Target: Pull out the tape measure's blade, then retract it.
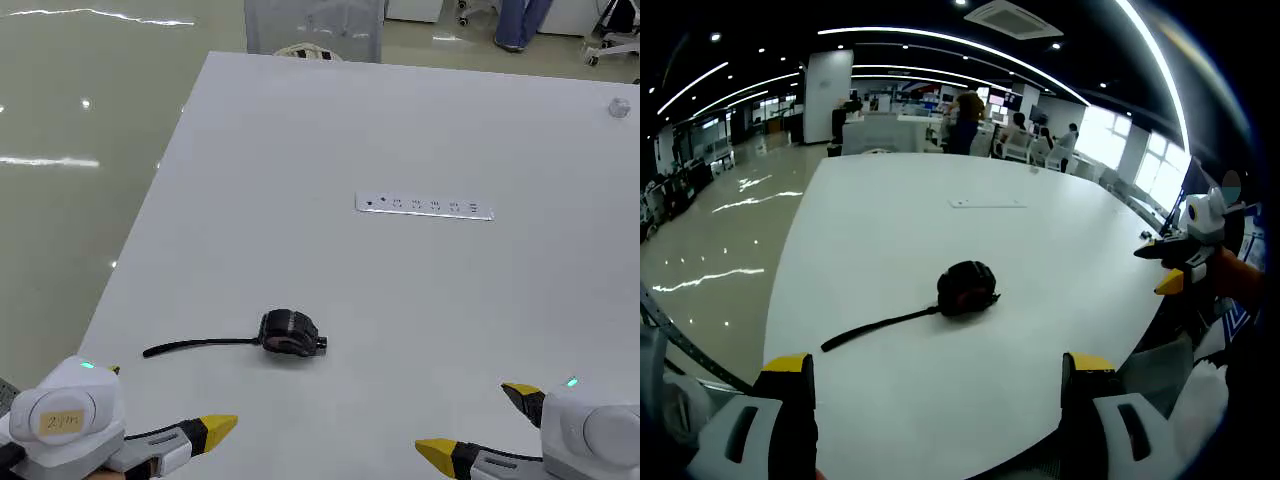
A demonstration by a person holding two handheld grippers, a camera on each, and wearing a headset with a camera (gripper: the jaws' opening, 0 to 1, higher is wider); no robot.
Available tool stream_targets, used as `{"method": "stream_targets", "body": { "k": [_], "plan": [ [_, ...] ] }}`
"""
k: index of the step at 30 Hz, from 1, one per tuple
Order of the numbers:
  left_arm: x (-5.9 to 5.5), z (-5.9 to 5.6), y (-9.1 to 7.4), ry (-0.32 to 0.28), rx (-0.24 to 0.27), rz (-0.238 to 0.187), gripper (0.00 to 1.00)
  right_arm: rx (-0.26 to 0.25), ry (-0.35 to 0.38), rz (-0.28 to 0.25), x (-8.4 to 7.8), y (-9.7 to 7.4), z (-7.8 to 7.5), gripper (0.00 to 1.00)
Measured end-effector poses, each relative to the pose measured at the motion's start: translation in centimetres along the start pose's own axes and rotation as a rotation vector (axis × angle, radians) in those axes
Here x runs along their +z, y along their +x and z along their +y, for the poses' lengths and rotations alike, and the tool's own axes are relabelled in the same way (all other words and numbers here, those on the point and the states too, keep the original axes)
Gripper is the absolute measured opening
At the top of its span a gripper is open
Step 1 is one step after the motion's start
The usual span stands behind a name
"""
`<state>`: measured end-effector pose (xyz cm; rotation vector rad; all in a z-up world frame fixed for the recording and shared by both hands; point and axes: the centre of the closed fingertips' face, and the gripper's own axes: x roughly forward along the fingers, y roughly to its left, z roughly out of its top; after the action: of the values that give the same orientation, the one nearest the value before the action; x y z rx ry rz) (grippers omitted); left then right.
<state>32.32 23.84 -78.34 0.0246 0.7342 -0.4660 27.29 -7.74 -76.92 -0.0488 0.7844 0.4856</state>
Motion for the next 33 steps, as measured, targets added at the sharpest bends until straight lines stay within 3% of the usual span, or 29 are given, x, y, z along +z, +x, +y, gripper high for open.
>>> {"method": "stream_targets", "body": {
  "k": [25,33],
  "plan": [
    [-0.16,0.13,0.01,0.013,-0.003,0.009,1.0,0.014,-0.005,0.008,-0.19,0.4,-0.13,0.88],
    [-0.27,-0.53,0.39,0.03,-0.021,0.018,1.0,0.023,-0.022,0.013,-0.22,0.84,-0.34,0.87]
  ]
}}
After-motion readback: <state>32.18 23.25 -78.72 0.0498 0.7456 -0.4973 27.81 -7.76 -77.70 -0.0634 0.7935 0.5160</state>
